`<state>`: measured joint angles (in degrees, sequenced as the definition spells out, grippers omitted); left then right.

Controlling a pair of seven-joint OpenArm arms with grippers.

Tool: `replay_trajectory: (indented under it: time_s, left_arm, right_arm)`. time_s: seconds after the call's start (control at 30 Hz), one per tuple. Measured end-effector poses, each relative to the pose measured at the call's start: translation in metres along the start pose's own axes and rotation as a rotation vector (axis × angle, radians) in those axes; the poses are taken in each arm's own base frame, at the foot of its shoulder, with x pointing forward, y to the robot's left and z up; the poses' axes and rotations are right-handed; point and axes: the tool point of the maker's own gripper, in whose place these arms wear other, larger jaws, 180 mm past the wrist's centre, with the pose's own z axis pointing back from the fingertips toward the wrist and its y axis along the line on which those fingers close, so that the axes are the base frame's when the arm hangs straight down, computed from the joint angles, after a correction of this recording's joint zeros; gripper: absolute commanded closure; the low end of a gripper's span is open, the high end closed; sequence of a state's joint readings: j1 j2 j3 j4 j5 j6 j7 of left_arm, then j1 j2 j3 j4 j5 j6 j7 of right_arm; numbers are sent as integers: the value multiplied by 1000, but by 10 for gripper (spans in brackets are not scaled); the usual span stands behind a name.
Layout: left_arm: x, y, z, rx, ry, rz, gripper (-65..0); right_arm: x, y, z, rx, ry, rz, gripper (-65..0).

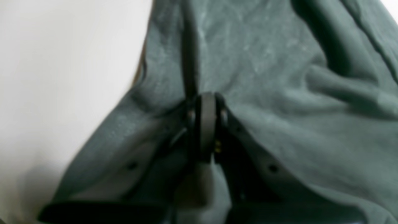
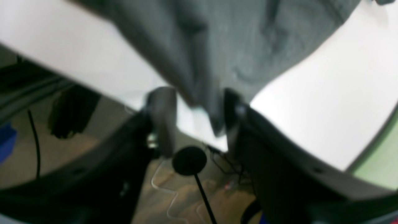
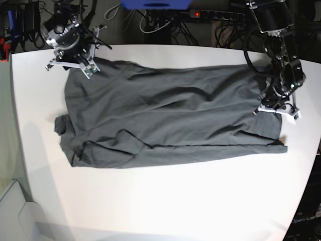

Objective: Layout the t-shirt on the table in an organized manner, then fold the t-shirt properly
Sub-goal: 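Pull the shirt ends apart with both grippers to spread it, then move the right gripper onto the shirt body and pinch fabric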

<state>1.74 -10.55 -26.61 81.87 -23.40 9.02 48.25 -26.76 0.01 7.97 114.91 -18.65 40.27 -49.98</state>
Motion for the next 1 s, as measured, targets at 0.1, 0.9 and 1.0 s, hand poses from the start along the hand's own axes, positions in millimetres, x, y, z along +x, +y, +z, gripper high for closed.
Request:
replay_trajectory:
  time_s: [0.1,0.9,1.0]
  left_arm:
    - [9,-6,8,-12,-24,-16,-1]
    - [46,-13,58,-42,-31,-49,-342]
    - [54,-17,63,-51,-59,-57,-342]
  right_arm:
    - [-4,-3,1,-3,2,16,-379]
    - [82,-120,13,-267,-201,-130,-380]
    - [110,-105,7,-224,-242,-123,-380]
